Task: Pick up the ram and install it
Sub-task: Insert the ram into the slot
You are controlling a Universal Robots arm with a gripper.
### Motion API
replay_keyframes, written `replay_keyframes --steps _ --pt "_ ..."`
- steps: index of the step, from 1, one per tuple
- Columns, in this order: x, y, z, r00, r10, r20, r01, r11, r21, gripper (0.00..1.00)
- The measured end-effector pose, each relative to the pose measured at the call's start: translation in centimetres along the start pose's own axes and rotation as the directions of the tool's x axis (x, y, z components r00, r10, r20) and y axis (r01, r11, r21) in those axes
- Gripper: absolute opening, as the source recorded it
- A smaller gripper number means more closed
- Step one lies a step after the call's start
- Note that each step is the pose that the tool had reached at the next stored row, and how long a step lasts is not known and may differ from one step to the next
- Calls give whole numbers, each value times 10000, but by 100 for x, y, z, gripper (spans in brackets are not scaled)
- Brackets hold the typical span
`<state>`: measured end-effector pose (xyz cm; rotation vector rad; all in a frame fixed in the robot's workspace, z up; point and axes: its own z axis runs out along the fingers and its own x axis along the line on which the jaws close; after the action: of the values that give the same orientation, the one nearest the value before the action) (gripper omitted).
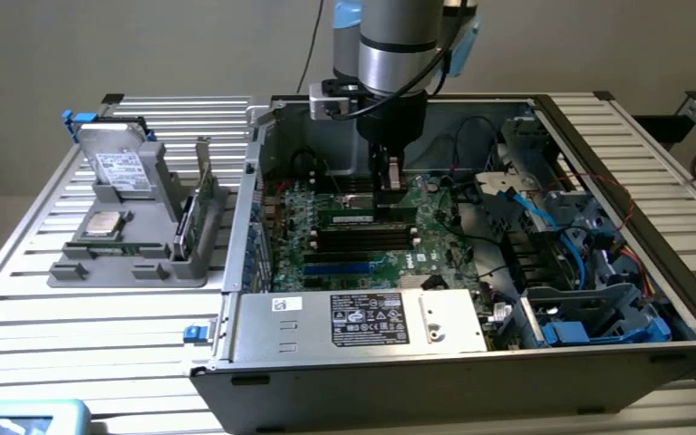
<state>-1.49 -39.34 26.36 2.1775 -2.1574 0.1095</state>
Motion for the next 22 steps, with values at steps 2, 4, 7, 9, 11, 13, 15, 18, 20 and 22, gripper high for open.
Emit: replay_keyframes --steps 2,4,7,9,11,13,15,18,20,22 --pt "-5 0 13 10000 -1 -39 1 10000 -1 13" --pt "-24 0 28 9999 1 -112 -1 10000 -1 13" --pt "-51 0 47 9997 0 -259 0 10000 -3 13" --pt "-70 0 57 9996 1 -282 -1 10000 -3 13" --pt "-71 -1 64 9996 0 -277 0 10000 -2 13" --pt "-70 0 75 9996 1 -273 -1 10000 -3 13" --pt "-69 0 90 9996 1 -272 -1 10000 -2 13" --pt "-69 0 112 9996 1 -272 -1 10000 -3 13" --pt "-69 0 125 9996 1 -272 -1 10000 -3 13" --pt "-61 -1 127 9996 -1 -272 1 10000 -5 13"
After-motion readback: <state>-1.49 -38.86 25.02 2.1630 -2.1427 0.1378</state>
